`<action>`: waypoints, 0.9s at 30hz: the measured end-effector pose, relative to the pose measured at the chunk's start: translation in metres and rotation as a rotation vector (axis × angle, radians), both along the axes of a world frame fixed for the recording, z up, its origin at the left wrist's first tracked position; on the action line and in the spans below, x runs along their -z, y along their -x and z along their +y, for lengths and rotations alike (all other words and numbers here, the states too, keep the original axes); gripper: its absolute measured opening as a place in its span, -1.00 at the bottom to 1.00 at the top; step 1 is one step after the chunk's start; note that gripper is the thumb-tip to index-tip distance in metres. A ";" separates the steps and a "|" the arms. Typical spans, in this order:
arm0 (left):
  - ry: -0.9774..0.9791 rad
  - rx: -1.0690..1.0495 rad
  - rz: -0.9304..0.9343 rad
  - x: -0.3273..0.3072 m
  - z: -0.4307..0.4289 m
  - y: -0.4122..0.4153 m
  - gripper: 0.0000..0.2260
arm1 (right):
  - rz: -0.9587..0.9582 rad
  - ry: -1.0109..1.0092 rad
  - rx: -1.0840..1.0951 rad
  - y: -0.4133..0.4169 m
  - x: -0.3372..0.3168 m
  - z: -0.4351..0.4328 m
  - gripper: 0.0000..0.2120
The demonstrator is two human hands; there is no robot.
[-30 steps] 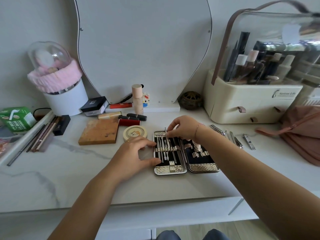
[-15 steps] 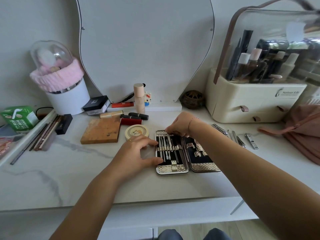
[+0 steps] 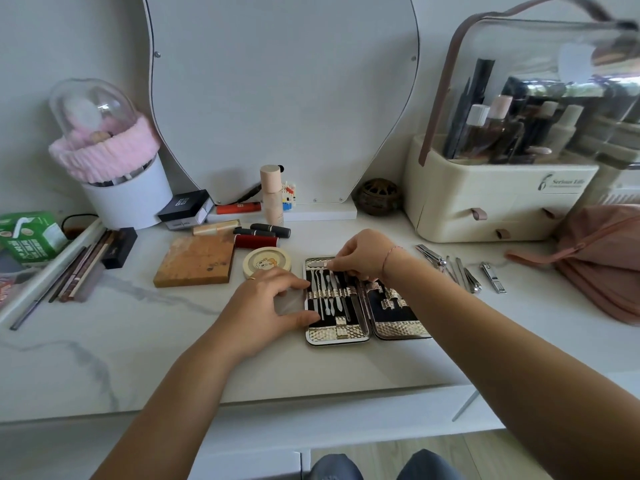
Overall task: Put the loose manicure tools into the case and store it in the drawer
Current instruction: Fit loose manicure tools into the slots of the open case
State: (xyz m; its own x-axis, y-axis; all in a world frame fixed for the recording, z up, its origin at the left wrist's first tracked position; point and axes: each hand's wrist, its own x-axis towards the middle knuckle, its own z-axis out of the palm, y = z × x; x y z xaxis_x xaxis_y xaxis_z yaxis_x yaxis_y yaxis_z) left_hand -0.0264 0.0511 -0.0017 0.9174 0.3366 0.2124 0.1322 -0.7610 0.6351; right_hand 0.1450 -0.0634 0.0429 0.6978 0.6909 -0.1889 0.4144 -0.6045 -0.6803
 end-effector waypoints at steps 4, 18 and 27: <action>0.032 0.007 -0.005 0.000 0.000 0.001 -0.44 | -0.226 -0.211 0.139 -0.003 0.006 -0.043 -0.85; 0.068 0.001 -0.001 0.002 0.001 0.001 -0.53 | -0.378 -0.007 0.545 -0.047 0.028 -0.162 -0.78; 0.073 0.002 -0.001 0.003 0.002 0.001 -0.53 | -0.403 -0.001 0.638 -0.047 0.028 -0.166 -0.87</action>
